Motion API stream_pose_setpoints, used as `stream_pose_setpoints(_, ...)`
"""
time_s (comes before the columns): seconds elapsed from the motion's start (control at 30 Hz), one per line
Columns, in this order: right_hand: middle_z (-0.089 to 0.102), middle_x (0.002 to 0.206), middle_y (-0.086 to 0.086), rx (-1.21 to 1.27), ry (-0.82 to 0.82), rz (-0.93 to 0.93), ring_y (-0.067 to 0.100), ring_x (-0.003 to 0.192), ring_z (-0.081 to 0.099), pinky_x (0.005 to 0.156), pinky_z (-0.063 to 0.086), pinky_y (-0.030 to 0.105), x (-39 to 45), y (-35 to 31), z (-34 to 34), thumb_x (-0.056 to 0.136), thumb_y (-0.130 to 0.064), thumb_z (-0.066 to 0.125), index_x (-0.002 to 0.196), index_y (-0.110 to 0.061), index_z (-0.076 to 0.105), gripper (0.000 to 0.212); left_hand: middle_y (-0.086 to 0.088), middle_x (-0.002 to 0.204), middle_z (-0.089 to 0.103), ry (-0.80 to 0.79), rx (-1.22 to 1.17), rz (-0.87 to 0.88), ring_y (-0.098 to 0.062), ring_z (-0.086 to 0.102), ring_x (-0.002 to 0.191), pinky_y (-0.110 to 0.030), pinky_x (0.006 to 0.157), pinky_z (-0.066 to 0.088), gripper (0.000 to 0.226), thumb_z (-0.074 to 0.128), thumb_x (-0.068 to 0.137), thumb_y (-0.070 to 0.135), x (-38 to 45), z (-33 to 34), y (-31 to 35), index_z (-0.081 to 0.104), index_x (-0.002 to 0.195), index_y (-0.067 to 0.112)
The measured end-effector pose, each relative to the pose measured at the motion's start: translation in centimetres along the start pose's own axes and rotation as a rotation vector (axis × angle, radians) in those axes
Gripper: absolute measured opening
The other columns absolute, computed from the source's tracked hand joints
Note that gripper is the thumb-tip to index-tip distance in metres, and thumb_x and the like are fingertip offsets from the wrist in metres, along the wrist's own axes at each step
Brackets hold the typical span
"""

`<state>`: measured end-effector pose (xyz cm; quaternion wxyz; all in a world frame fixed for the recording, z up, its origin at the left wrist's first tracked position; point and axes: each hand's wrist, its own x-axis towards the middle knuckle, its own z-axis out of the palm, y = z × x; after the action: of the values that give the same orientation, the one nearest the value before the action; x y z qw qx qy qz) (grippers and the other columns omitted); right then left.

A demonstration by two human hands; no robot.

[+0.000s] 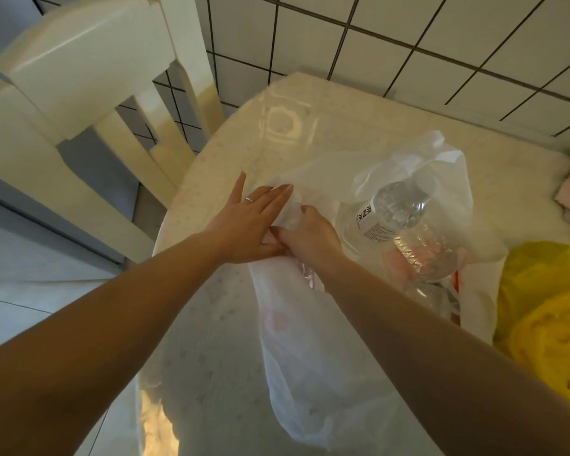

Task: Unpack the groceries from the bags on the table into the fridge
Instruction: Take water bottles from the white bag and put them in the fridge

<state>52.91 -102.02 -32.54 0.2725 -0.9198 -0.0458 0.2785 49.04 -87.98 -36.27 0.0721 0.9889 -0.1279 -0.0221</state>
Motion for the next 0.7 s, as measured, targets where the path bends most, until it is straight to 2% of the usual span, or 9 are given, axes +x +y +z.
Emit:
stream_pose_setpoints(0.1, 0.058, 0.123, -0.002, 0.089, 0.042, -0.078, 0.020, 0.107, 0.058, 0.093, 0.046, 0.040, -1.6, 0.6, -0.7, 0.073, -0.048, 0.066, 0.136, -0.024, 0.037, 0.073, -0.007, 0.156, 0.017, 0.064, 0.000, 0.035, -0.022, 0.014, 0.144, -0.060, 0.112, -0.002, 0.100, 0.023, 0.077, 0.079, -0.5, -0.8, 0.4, 0.006, 0.149, 0.011)
stream_pose_setpoints(0.2, 0.053, 0.130, -0.006, 0.182, 0.070, -0.157, 0.010, 0.108, 0.057, 0.088, 0.042, 0.021, -3.7, 1.1, -1.7, 0.077, -0.041, 0.070, 0.140, -0.025, 0.033, 0.075, -0.008, 0.155, 0.016, 0.138, -0.013, 0.063, -0.023, 0.013, 0.144, -0.062, 0.111, 0.000, 0.097, 0.025, 0.080, 0.078, -1.2, -2.0, 1.4, 0.010, 0.149, 0.012)
stream_pose_setpoints(0.27, 0.054, 0.116, -0.012, 0.258, 0.076, -0.186, -0.006, 0.079, 0.058, 0.069, 0.040, 0.005, -5.2, 1.4, -2.4, 0.079, -0.033, 0.072, 0.140, -0.025, 0.034, 0.072, -0.008, 0.156, 0.016, 0.170, -0.023, 0.075, -0.023, 0.012, 0.144, -0.062, 0.111, 0.000, 0.094, 0.025, 0.080, 0.078, -1.8, -3.0, 2.2, 0.010, 0.148, 0.015)
stream_pose_setpoints(0.3, 0.052, 0.109, -0.016, 0.285, 0.078, -0.195, -0.011, 0.071, 0.055, 0.061, 0.038, 0.002, -6.0, 1.5, -2.7, 0.080, -0.029, 0.072, 0.140, -0.025, 0.034, 0.071, -0.008, 0.156, 0.017, 0.185, -0.035, 0.079, -0.023, 0.012, 0.144, -0.062, 0.112, 0.000, 0.093, 0.026, 0.081, 0.078, -2.1, -3.5, 2.8, 0.011, 0.148, 0.017)
stream_pose_setpoints(0.43, 0.050, 0.120, -0.011, 0.359, 0.117, -0.257, -0.011, 0.082, 0.054, 0.061, 0.041, 0.005, -8.9, 2.3, -3.8, 0.078, -0.023, 0.074, 0.138, -0.025, 0.034, 0.072, -0.007, 0.154, 0.023, 0.239, -0.175, 0.088, -0.021, 0.013, 0.144, -0.056, 0.114, 0.001, 0.088, 0.037, 0.081, 0.073, -3.5, -5.5, 5.4, 0.011, 0.148, 0.022)
stream_pose_setpoints(0.5, 0.050, 0.131, -0.006, 0.398, 0.129, -0.299, -0.002, 0.099, 0.054, 0.069, 0.042, 0.009, -10.2, 2.9, -4.2, 0.077, -0.022, 0.075, 0.138, -0.028, 0.034, 0.073, -0.008, 0.150, 0.032, 0.278, -0.272, 0.096, -0.022, 0.022, 0.141, -0.049, 0.116, 0.006, 0.085, 0.044, 0.081, 0.066, -4.2, -6.5, 7.0, 0.008, 0.147, 0.025)
stream_pose_setpoints(0.57, 0.047, 0.133, -0.008, 0.390, 0.158, -0.350, 0.003, 0.114, 0.046, 0.074, 0.040, 0.006, -11.4, 3.8, -4.5, 0.077, -0.021, 0.076, 0.138, -0.028, 0.034, 0.075, -0.011, 0.143, 0.042, 0.343, -0.337, 0.090, -0.018, 0.034, 0.133, -0.041, 0.111, 0.017, 0.088, 0.056, 0.080, 0.057, -4.8, -7.0, 8.6, 0.008, 0.146, 0.023)
stream_pose_setpoints(0.63, 0.048, 0.125, -0.009, 0.339, 0.209, -0.408, -0.001, 0.109, 0.044, 0.075, 0.036, -0.002, -12.3, 4.6, -4.7, 0.074, -0.020, 0.078, 0.136, -0.022, 0.036, 0.074, -0.011, 0.141, 0.044, 0.371, -0.431, 0.028, -0.009, 0.041, 0.123, -0.031, 0.098, 0.031, 0.095, 0.070, 0.078, 0.040, -5.3, -7.0, 10.3, 0.006, 0.146, 0.024)
stream_pose_setpoints(0.7, 0.050, 0.120, -0.007, 0.318, 0.242, -0.447, 0.002, 0.106, 0.046, 0.079, 0.034, -0.003, -12.6, 5.4, -4.7, 0.071, -0.018, 0.080, 0.133, -0.018, 0.040, 0.074, 0.005, 0.144, 0.035, 0.312, -0.559, -0.083, -0.001, 0.034, 0.123, -0.020, 0.096, 0.028, 0.100, 0.074, 0.077, 0.034, -5.4, -6.6, 11.8, -0.002, 0.143, 0.036)
